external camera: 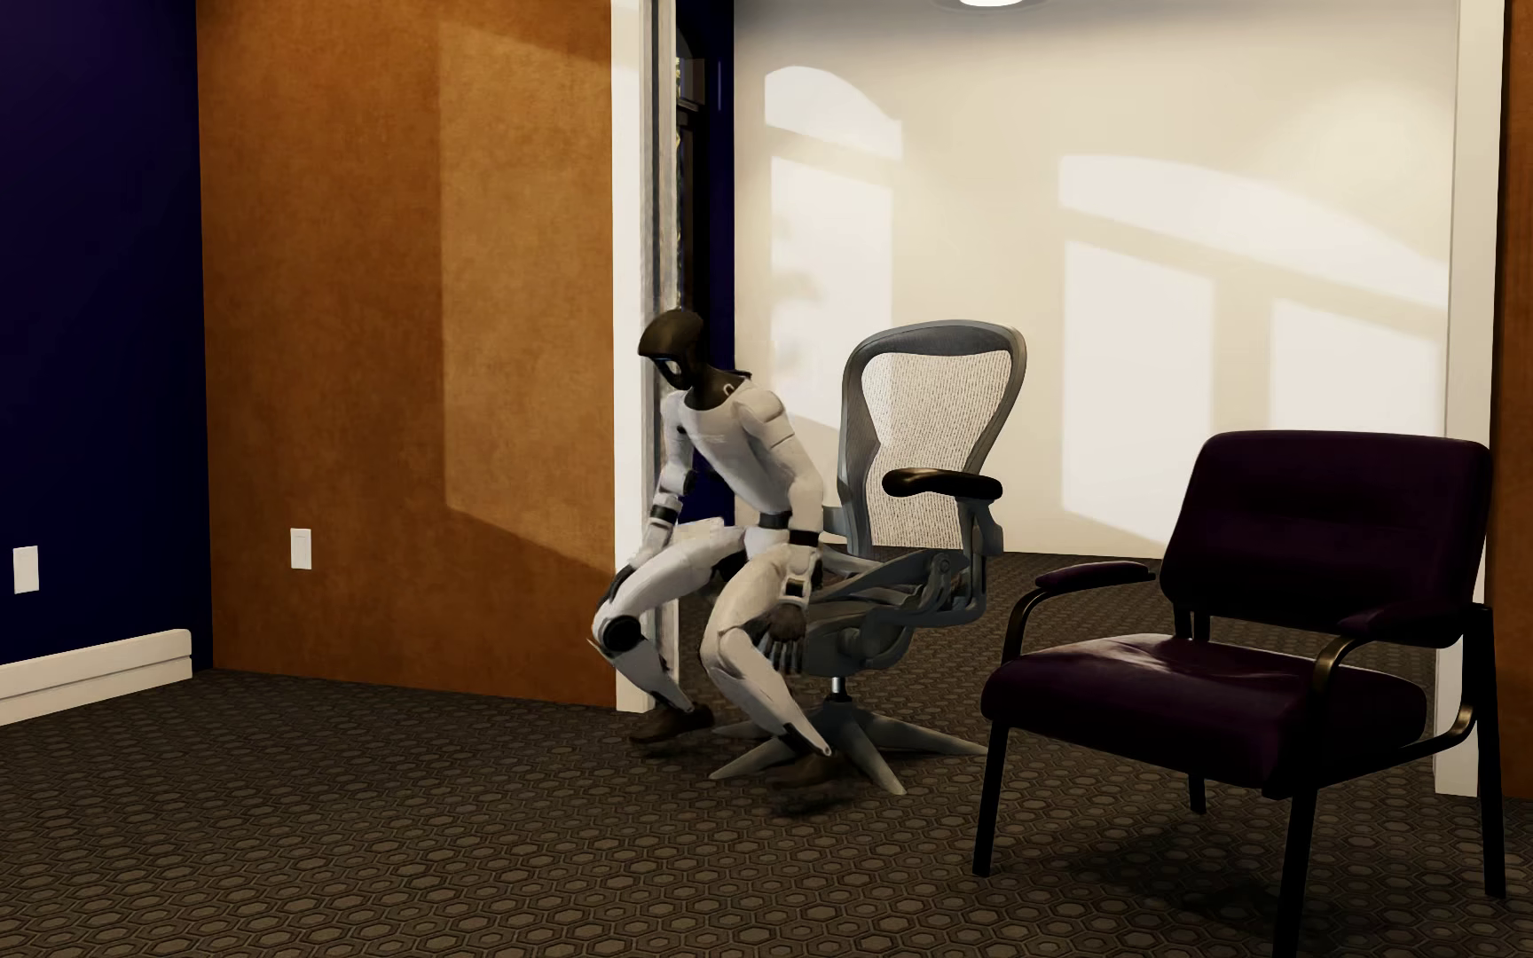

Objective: Rest on the dark chair

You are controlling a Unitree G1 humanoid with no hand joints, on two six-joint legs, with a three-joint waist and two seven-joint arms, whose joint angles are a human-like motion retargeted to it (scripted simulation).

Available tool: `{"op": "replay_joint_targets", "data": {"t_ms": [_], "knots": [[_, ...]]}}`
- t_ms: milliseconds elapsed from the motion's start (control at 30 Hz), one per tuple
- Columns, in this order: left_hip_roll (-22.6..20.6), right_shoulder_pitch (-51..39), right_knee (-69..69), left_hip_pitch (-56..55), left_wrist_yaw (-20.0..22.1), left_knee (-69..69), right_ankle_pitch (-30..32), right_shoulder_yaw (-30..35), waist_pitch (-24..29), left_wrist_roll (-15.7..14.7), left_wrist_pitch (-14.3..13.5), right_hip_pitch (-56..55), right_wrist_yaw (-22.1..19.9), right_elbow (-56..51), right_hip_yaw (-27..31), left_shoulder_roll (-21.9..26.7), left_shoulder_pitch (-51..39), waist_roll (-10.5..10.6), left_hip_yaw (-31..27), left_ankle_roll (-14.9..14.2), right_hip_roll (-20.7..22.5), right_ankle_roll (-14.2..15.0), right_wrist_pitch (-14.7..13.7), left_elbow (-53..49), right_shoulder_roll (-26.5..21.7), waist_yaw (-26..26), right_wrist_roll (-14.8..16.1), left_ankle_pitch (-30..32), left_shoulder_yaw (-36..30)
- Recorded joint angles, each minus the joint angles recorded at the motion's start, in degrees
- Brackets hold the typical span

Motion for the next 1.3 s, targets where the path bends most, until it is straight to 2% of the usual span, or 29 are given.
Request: {"op": "replay_joint_targets", "data": {"t_ms": [33,100,133,167,200,233,267,367,400,500,567,600,633,700,733,767,833,867,900,967,1000,1033,1067,1100,1133,1167,1200,1233,1300], "knots": [[-0.04,-1.14,2.49,0.06,1.18,1.81,-0.12,1.27,1.23,0.38,0.08,-0.17,-2.72,0.64,0.32,-0.12,-0.35,-0.12,-0.15,-0.34,-0.70,0.32,0.84,-0.64,-0.76,-0.05,1.25,0.12,-0.20],[1.01,-2.62,3.26,3.34,1.48,1.40,1.55,2.29,4.30,1.66,0.60,1.83,-3.95,3.27,0.90,-1.71,-1.21,-0.33,1.47,-1.42,-1.64,1.25,2.03,1.02,-0.62,0.35,2.85,2.05,-1.05],[1.43,-2.71,3.79,4.32,1.80,1.24,2.92,2.45,4.29,0.70,1.51,2.30,-3.72,4.14,1.11,-2.08,-0.45,-0.27,2.05,-2.09,-2.68,2.83,1.98,2.18,0.31,0.25,4.11,2.92,-1.65],[1.33,-1.96,4.43,5.33,0.17,1.46,3.30,2.68,4.07,0.67,1.19,3.44,-4.36,5.06,1.04,-2.19,-0.09,0.28,2.31,-2.30,-3.97,3.33,2.23,2.11,0.61,0.26,4.47,3.40,-1.63],[1.22,-0.77,5.68,7.06,-2.36,2.00,3.23,2.07,3.34,2.32,1.68,4.38,-4.01,5.66,1.02,-2.09,1.07,-0.03,2.75,-2.33,-5.20,3.42,3.41,2.48,1.16,0.27,3.65,3.06,-1.65],[1.91,0.03,6.91,8.86,-3.09,2.79,2.13,2.19,2.90,2.49,0.02,5.25,-4.36,6.14,1.13,-1.71,1.61,-0.59,3.20,-2.71,-5.17,2.97,3.41,2.23,1.72,0.39,3.62,1.89,-1.80],[2.24,0.68,7.11,10.32,-4.19,3.22,0.54,2.19,2.25,4.00,0.84,6.97,-3.74,6.79,0.67,-1.94,2.20,-0.47,3.56,-2.64,-4.98,1.88,2.68,2.69,2.39,0.52,4.39,1.00,-1.82],[2.75,-0.36,7.60,12.75,-2.47,3.34,-2.37,2.30,0.99,-0.21,1.07,8.94,-4.90,12.17,0.87,-5.31,1.71,-0.70,4.36,-3.55,-4.35,0.56,3.67,8.47,6.00,-0.15,6.74,0.20,-0.10],[2.88,-0.13,7.51,12.54,-2.75,3.31,-2.79,1.91,0.32,-0.17,2.14,9.07,-4.99,13.06,0.64,-5.82,1.78,-0.36,4.28,-3.98,-4.58,0.31,3.90,9.54,6.54,-0.13,6.86,0.22,-0.38],[3.67,-0.15,7.87,13.79,-2.80,3.06,-2.19,1.38,1.03,-0.26,2.37,9.61,-5.80,14.08,0.34,-5.77,0.80,0.07,5.15,-4.20,-4.87,1.33,4.61,11.50,7.71,0.08,7.91,0.46,-0.25],[4.14,-0.82,8.25,14.54,-2.12,3.18,-1.62,1.42,1.34,-0.11,2.99,10.12,-5.53,15.13,0.22,-5.76,1.25,0.52,5.03,-4.64,-4.75,1.85,6.53,10.72,7.66,0.08,8.99,0.61,0.21],[4.08,-0.59,8.37,14.78,-2.26,3.27,-1.92,1.97,1.74,0.02,2.10,10.52,-5.68,14.64,0.18,-6.07,0.94,1.12,5.11,-4.34,-4.74,1.23,4.62,10.93,7.12,0.15,8.51,0.46,0.56],[4.26,-0.80,7.43,14.87,-2.34,3.35,-1.77,2.23,1.95,0.22,2.10,10.36,-5.35,14.76,-0.13,-6.41,0.65,0.96,5.29,-4.93,-4.45,-0.40,4.38,11.05,6.65,0.24,8.05,0.55,1.20],[4.23,-1.42,7.97,14.58,-2.89,3.39,-0.26,2.03,2.78,1.41,2.87,8.73,-4.86,14.84,-0.06,-6.16,0.58,1.34,5.32,-4.48,-3.64,0.22,4.34,10.73,6.30,-0.10,7.43,0.31,1.52],[3.86,-2.30,8.79,14.19,-2.56,3.24,-1.05,1.41,3.61,1.07,1.63,7.99,-5.34,15.07,0.01,-5.85,-0.17,1.65,5.15,-4.01,-3.70,1.91,3.87,10.81,6.50,-0.27,7.72,0.14,1.34],[3.46,-2.41,9.03,13.23,-2.02,3.17,-0.86,2.03,4.04,0.66,0.91,6.63,-4.95,14.55,-0.30,-5.72,-0.76,1.79,4.87,-3.03,-3.17,2.07,3.02,10.23,5.99,-0.39,7.85,-0.38,0.99],[2.92,-2.05,7.25,10.59,-3.17,3.24,0.21,0.88,4.02,0.81,0.73,4.50,-3.88,15.02,-0.87,-5.29,-1.81,1.82,4.19,-3.04,-2.85,3.97,4.25,9.77,5.26,-0.16,8.09,-0.46,0.91],[2.45,-1.80,6.07,8.61,-3.21,2.99,-0.70,0.81,3.37,0.51,-0.31,3.39,-3.71,15.91,-1.04,-5.09,-2.61,1.63,3.73,-3.41,-2.39,1.82,2.81,9.95,4.72,-0.13,8.16,-0.51,0.81],[1.37,-0.88,6.01,7.13,-3.68,1.96,-0.04,0.52,2.17,0.56,-0.40,0.48,-4.27,16.47,-0.05,-4.82,-3.13,0.90,3.94,-2.93,-2.79,2.13,2.93,10.07,4.68,-0.39,8.71,-0.41,0.77],[0.36,1.29,2.72,6.96,-4.10,-1.55,0.09,-0.18,-0.73,-0.50,-0.66,-0.75,-2.90,20.08,-0.45,-4.35,-3.67,0.44,5.08,-1.87,-1.84,-0.19,3.40,10.85,4.82,-0.27,10.11,-0.66,0.51],[0.03,2.96,0.33,7.99,-4.93,-4.19,-0.03,-0.67,-2.86,2.07,1.00,0.16,-2.18,22.22,-0.85,-3.76,-3.11,0.22,5.46,-1.42,-1.82,-0.64,2.76,11.94,5.43,-0.34,9.89,-0.29,-0.21],[-0.30,4.83,-2.98,10.45,-5.55,-7.39,-0.12,-1.15,-4.74,3.23,1.28,2.34,-1.16,24.47,-1.92,-3.29,-2.83,-0.23,6.74,-0.66,-1.53,-2.19,2.76,12.91,5.91,-0.36,9.12,0.00,-0.69],[-1.19,6.47,-7.08,14.19,-6.29,-12.03,-0.09,-1.37,-6.15,2.83,1.27,5.53,-0.40,25.31,-2.35,-2.96,-2.73,-0.79,8.02,0.19,-1.22,-3.17,2.87,13.38,6.52,-0.53,9.34,1.01,-0.95],[-1.58,8.75,-11.69,17.91,-7.34,-17.12,0.59,-1.94,-8.16,2.72,1.49,8.69,1.28,26.28,-3.54,-2.77,-2.03,-1.16,9.82,1.08,-0.55,-4.61,3.74,13.54,6.93,-0.50,7.90,2.09,-1.21],[-3.02,10.35,-17.25,23.33,-7.69,-23.40,1.26,-2.07,-9.54,1.92,0.59,13.43,2.46,26.37,-4.86,-2.52,-1.39,-1.71,12.41,3.03,-0.35,-6.17,1.87,13.37,7.33,-0.79,9.18,3.67,-1.33],[-3.80,11.63,-23.66,27.65,-9.09,-30.62,2.45,-2.29,-11.42,2.42,0.06,17.08,4.21,27.47,-5.59,-2.79,-1.21,-1.73,13.49,3.80,0.71,-7.44,2.89,12.86,7.53,-0.72,6.50,6.04,-0.95],[-5.15,12.71,-30.57,33.69,-8.74,-38.33,3.29,-1.92,-12.97,2.51,-1.44,22.90,2.30,25.93,-6.08,-2.86,-0.24,-1.89,14.89,4.69,0.72,-8.12,-3.49,12.03,7.84,-1.11,12.08,8.73,-0.84],[-6.19,14.97,-37.29,39.58,-11.48,-46.19,4.29,-3.07,-15.06,3.65,-1.58,28.21,6.05,27.40,-7.41,-3.41,1.33,-1.86,15.79,5.14,0.67,-8.33,1.40,10.84,7.49,-0.92,5.99,11.03,-0.25],[-6.74,16.94,-50.97,49.58,-11.86,-59.22,8.38,-2.44,-19.67,5.66,-3.43,38.23,8.21,28.68,-9.51,-4.09,3.87,-1.16,16.80,6.16,2.95,-9.48,0.09,9.69,7.63,-0.37,3.81,15.93,-0.29]]}}
